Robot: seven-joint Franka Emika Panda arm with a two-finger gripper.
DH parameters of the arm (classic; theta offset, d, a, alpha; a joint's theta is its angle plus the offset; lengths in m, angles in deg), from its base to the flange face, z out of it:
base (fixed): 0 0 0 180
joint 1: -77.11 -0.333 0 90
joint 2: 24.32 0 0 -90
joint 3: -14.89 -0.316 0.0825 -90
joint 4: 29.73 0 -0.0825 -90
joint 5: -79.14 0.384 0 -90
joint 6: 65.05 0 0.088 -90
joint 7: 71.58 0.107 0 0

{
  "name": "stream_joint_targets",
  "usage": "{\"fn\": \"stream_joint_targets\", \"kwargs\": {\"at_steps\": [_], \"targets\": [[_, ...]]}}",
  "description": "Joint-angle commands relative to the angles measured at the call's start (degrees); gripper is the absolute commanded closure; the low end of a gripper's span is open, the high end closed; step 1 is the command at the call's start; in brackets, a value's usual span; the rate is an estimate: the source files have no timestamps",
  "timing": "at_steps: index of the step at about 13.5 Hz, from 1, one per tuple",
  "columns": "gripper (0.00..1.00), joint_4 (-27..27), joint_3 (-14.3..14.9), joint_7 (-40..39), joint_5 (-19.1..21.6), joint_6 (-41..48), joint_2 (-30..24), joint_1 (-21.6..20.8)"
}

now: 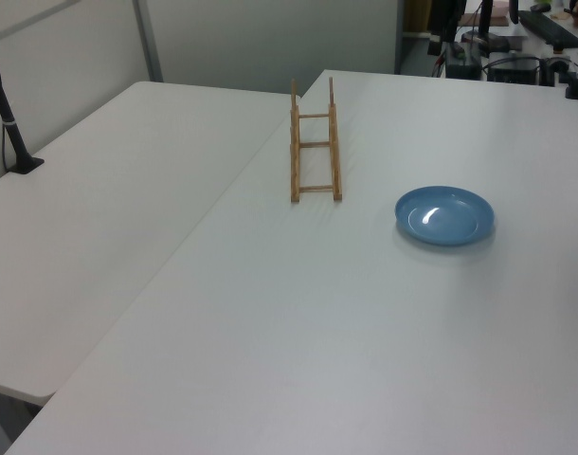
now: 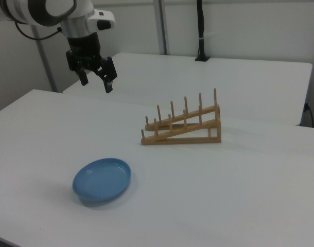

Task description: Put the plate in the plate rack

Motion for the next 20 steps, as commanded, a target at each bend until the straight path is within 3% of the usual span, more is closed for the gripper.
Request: {"fn": "stream_joint_targets", "kwargs": {"at_steps": [1, 15, 20], "targets": [[0.0, 0.1, -0.13, 0.53, -0.21, -0.14, -0.29, -0.52], [0.0, -0.07, 0.05, 0.27, -0.21, -0.14, -0.38, -0.08], [0.0, -0.25, 0.13, -7.09, -0.48, 0.12, -0.38, 0.27]]}}
